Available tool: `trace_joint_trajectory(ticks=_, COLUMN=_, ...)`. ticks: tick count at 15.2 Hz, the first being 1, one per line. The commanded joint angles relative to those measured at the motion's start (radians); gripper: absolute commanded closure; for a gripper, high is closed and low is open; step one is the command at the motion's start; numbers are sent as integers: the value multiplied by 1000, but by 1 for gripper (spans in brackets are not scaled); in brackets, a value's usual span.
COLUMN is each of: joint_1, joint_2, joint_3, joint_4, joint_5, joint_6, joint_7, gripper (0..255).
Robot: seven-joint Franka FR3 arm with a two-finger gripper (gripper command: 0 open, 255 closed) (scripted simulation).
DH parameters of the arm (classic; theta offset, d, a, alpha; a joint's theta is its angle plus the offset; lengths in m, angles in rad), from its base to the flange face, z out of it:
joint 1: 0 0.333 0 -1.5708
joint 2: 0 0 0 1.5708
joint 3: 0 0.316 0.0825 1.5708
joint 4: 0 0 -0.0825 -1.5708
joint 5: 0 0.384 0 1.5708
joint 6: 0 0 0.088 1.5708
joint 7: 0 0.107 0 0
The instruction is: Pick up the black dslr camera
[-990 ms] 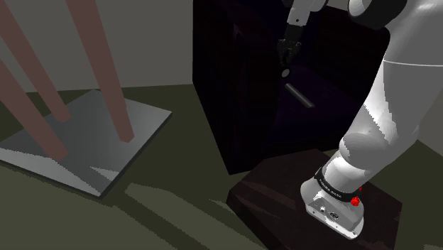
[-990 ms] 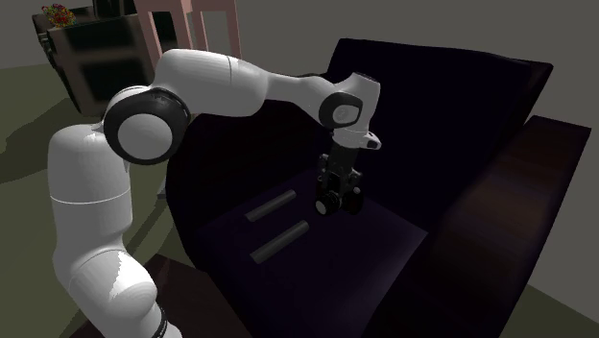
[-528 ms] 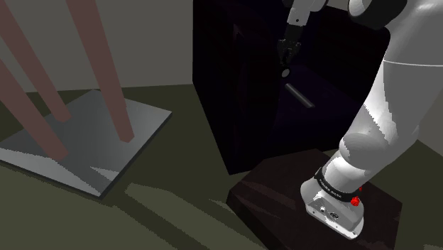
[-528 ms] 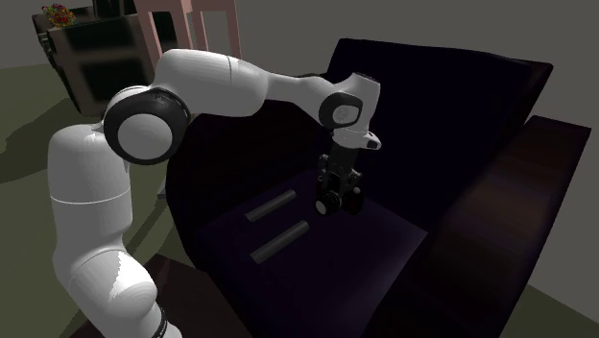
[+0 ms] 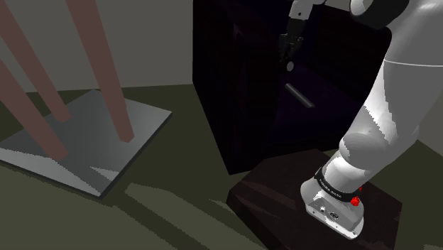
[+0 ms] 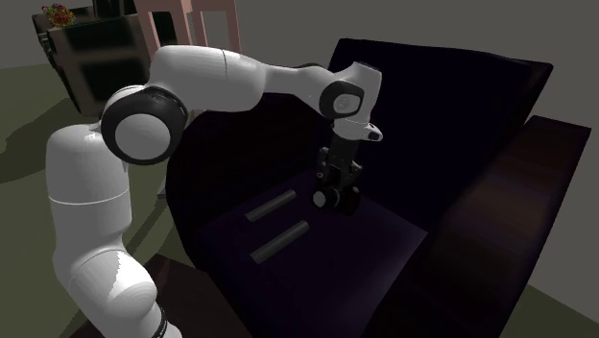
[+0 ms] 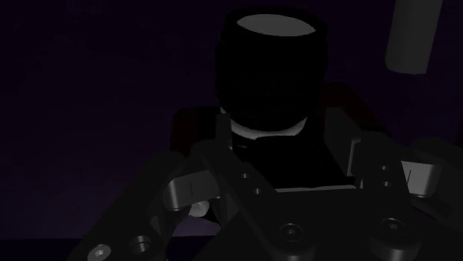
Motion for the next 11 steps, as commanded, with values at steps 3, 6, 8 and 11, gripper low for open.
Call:
trace_joint_trajectory(ticks=3, joint_1=-4, joint_2=0, joint_3=-2, joint_4=55, joint_5=-1, joint_6=-54, joint_7=3, gripper=255)
trace_joint_trajectory(ticks=6, joint_1=-8, joint_2=2, joint_3=-3, joint_4=97, joint_5=-1, joint_6=-94, joint_7=6, gripper=255)
trace_joint_trajectory(ticks=8, joint_1=-11, joint_2=4, joint_3=-4, joint_4=127, joint_5=0, joint_6=-122, joint_7=7, gripper=255)
trace_joint_trajectory(ticks=11, joint_1=-13, joint_2=6, joint_3=-4, joint_4=145, joint_5=1, joint_6=-138, joint_7=8, gripper=255)
